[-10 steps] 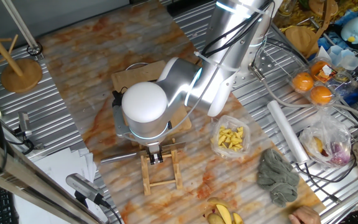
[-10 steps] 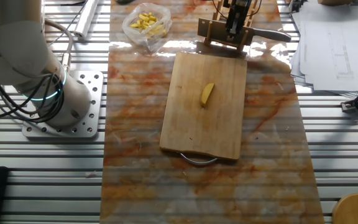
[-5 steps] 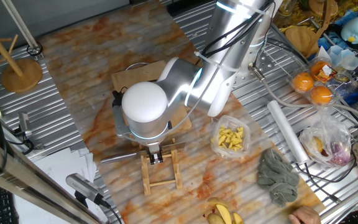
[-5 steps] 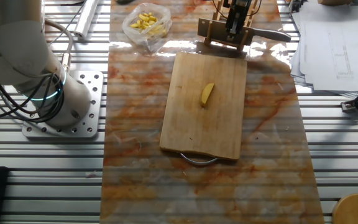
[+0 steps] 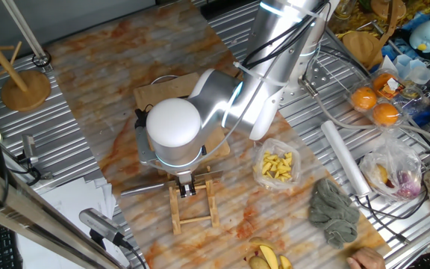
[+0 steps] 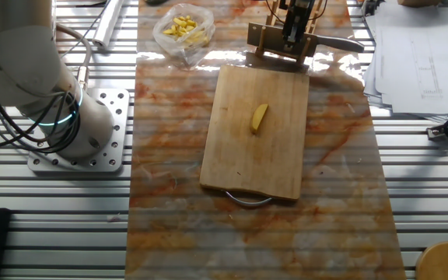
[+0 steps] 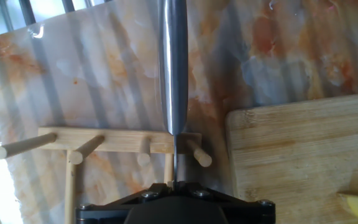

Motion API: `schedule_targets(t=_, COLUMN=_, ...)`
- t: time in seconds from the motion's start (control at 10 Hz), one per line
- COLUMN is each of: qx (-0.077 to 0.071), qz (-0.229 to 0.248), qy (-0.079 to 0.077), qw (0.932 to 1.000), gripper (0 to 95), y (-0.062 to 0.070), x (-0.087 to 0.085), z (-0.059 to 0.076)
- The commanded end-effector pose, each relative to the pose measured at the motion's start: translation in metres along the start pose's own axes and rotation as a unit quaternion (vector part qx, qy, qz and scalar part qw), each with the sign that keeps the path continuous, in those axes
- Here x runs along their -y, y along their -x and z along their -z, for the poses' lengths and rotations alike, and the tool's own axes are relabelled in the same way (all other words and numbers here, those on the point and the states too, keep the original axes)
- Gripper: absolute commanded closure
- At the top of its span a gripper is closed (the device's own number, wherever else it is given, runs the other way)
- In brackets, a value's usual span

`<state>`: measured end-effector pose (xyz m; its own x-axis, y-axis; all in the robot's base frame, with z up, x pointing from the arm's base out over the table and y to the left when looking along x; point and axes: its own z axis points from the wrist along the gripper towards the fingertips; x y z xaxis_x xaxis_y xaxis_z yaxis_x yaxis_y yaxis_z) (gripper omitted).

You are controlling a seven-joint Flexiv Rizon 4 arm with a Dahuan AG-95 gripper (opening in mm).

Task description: Chop the potatoes

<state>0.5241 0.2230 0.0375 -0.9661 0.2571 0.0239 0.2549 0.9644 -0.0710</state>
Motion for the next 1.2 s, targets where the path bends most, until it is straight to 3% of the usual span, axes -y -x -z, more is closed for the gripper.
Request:
schedule_targets(t=0.1, qx=0.000, qz=0.000, qy=0.000, qw=1.0000, gripper=95.0, y=0.000, x=-0.001, z=-0.001)
schedule_targets(t=0.5, qx=0.000, qz=0.000, qy=0.000, qw=1.0000, gripper=95.0, y=0.000, x=-0.001, z=-0.001)
schedule_targets(t=0.6, qx=-0.020, qz=0.066, qy=-0.002, qw=0.9976, gripper=95.0, y=-0.004, x=0.065, z=0.085)
schedule_targets(t=1.2, qx=-0.023, qz=0.059, qy=0.016, qw=0.9979, gripper=95.0, y=-0.004, x=0.064, z=0.086)
